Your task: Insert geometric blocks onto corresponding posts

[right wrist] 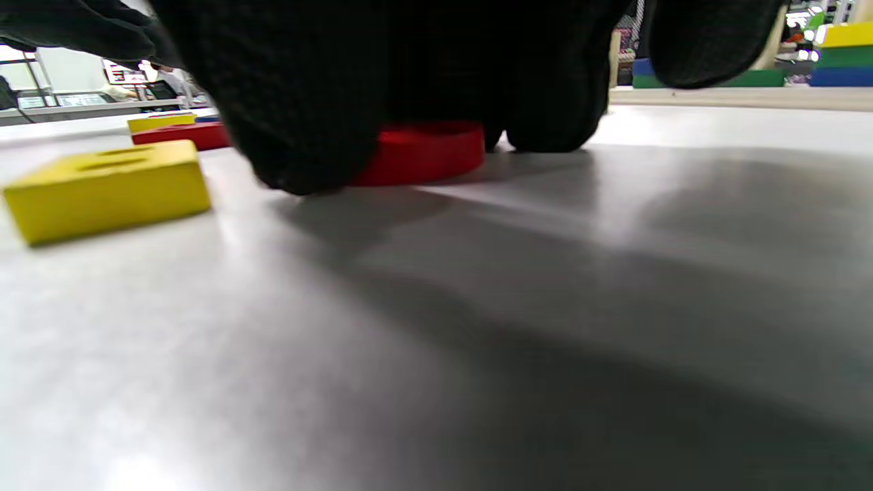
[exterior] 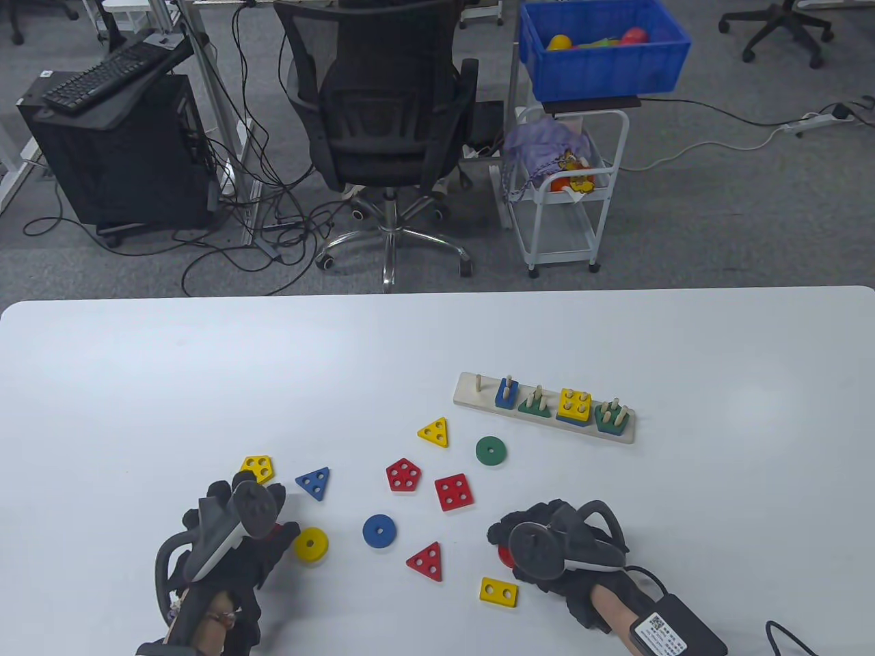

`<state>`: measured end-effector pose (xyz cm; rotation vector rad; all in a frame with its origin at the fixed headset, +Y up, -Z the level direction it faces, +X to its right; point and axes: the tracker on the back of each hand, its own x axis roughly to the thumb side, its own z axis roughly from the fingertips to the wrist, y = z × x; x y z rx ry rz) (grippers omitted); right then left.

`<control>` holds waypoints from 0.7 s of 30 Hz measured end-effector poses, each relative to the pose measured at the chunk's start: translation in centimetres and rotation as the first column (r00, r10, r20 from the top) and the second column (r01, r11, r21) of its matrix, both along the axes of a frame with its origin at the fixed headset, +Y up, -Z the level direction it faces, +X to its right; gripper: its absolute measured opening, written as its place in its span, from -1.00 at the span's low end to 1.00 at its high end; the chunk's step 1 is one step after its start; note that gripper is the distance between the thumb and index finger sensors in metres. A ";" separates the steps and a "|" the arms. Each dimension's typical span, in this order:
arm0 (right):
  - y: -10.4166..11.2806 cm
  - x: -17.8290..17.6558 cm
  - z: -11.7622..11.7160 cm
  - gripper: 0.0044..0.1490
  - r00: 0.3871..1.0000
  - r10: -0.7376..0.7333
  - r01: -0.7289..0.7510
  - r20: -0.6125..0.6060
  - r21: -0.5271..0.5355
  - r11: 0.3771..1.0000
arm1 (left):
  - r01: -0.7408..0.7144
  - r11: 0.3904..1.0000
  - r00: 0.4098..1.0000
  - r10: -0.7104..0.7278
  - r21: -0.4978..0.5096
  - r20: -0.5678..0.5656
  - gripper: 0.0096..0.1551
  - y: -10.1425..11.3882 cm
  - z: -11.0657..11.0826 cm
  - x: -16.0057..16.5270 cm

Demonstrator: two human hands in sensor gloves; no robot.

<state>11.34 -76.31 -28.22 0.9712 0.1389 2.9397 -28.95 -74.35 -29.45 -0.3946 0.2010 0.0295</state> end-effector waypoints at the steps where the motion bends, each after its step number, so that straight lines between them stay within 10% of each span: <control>1: -0.1 -0.1 0.3 -0.23 0.999 -0.001 0.002 -0.036 0.034 0.999 | 0.000 1.000 1.000 0.000 0.001 0.000 -0.11 0.0 0.0 0.0; 12: 1.9 0.1 -1.6 -0.21 0.998 -0.056 0.056 -0.023 0.042 0.998 | -0.012 1.000 1.000 0.012 0.012 -0.009 -0.11 0.0 0.0 -0.2; 21: 6.9 -1.8 -9.6 -0.21 0.989 -0.144 0.139 0.024 0.147 0.979 | -0.002 1.000 1.000 0.003 0.003 -0.012 -0.11 -0.1 -0.1 -0.2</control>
